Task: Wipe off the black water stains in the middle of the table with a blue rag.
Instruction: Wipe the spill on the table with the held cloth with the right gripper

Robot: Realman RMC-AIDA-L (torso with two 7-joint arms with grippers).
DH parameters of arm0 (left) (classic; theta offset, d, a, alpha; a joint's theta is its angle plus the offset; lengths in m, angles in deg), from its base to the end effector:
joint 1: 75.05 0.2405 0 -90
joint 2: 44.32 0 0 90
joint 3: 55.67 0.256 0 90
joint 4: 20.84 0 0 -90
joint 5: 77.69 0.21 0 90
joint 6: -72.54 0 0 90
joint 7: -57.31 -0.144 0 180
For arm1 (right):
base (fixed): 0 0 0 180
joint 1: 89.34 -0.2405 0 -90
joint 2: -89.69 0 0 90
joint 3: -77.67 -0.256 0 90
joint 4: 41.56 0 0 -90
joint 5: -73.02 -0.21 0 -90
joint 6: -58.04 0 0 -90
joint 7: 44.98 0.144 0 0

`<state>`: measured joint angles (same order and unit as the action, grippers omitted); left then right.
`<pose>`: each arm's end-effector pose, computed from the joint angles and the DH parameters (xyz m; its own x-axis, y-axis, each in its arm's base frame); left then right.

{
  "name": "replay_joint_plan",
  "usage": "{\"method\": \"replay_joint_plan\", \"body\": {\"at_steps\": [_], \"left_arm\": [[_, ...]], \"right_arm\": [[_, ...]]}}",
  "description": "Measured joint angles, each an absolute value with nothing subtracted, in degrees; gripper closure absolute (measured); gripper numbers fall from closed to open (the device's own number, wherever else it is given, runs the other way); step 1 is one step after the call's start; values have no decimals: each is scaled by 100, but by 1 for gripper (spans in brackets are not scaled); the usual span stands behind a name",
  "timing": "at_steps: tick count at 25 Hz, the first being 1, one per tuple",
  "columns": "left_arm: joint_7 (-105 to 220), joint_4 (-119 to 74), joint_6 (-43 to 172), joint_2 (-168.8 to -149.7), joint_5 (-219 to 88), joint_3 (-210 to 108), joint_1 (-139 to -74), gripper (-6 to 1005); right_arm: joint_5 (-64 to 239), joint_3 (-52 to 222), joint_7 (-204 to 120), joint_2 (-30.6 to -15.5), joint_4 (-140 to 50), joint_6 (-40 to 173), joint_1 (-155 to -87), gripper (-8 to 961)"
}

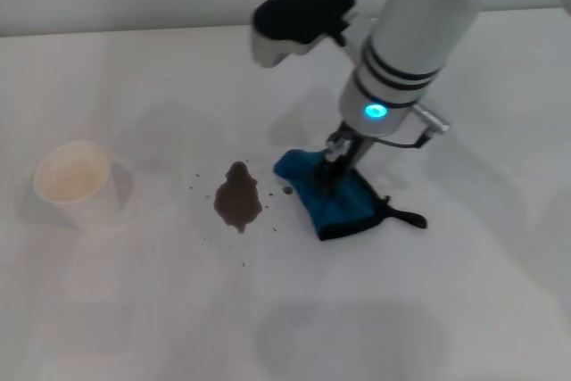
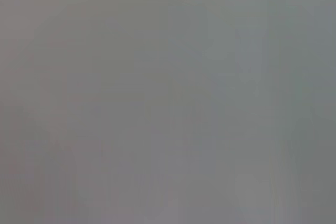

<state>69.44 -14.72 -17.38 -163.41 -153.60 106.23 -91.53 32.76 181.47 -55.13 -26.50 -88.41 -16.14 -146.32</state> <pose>-0.3687 0.2516 0.0402 0.7872 -0.2126 0.5789 0.5735 -0.0926 -0.8139 0.1478 0.3834 -0.0832 0.5879 -0.7322 0.3439 -0.5464 -0.6729 -0.4987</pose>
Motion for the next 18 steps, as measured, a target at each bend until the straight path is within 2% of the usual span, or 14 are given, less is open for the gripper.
{"method": "replay_joint_plan", "body": {"at_steps": [6, 18], "left_arm": [[6944, -1527, -1728, -16335, -15353, 10622, -9153, 337], [6931, -1707, -1818, -16340, -15332, 10630, -8991, 339]], "right_arm": [[2679, 18925, -5518, -2651, -8405, -1000, -15073, 858], [2617, 20034, -5777, -2650, -8313, 602, -15157, 857]]}}
